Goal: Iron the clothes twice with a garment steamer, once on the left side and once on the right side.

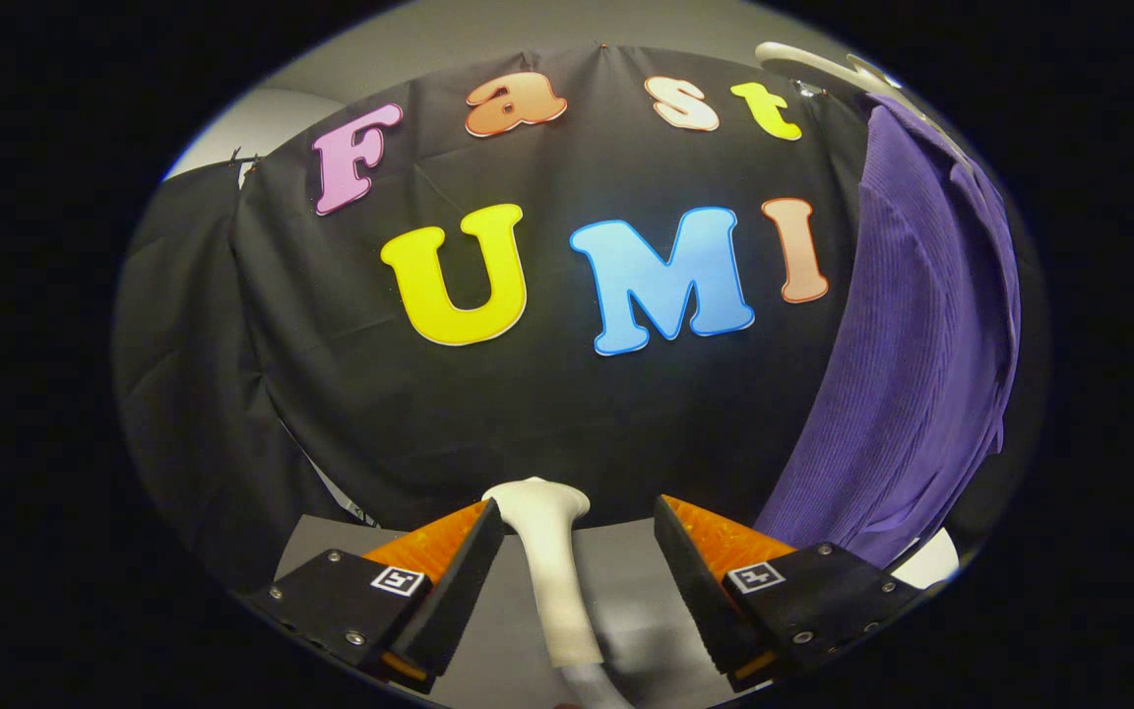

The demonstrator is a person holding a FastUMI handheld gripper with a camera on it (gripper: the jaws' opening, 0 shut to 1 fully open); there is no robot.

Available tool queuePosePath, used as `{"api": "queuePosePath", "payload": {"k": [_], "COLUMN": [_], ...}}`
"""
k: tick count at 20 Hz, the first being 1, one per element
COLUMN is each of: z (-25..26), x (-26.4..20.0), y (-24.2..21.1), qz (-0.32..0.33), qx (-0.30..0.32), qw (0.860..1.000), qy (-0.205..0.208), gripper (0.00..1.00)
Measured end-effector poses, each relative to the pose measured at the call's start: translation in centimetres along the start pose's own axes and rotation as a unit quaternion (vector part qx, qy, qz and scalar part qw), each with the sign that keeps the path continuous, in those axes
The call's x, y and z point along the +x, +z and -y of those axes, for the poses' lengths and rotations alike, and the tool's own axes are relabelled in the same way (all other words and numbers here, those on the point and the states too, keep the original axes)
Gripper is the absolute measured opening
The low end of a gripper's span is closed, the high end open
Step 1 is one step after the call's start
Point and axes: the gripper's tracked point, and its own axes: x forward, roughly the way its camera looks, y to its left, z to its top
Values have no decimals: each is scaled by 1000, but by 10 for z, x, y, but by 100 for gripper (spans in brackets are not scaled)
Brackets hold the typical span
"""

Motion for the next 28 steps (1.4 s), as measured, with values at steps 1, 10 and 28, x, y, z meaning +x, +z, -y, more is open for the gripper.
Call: {"api": "queuePosePath", "payload": {"k": [1, 10, 28], "z": [0, -12, -31], "x": [9, 57, 70], "y": [-6, -54, -92], "qz": [-9, -96, -160], "qx": [-8, 5, 20], "qw": [1000, 995, 987], "qy": [0, 18, 6], "gripper": [95, 96, 48]}}
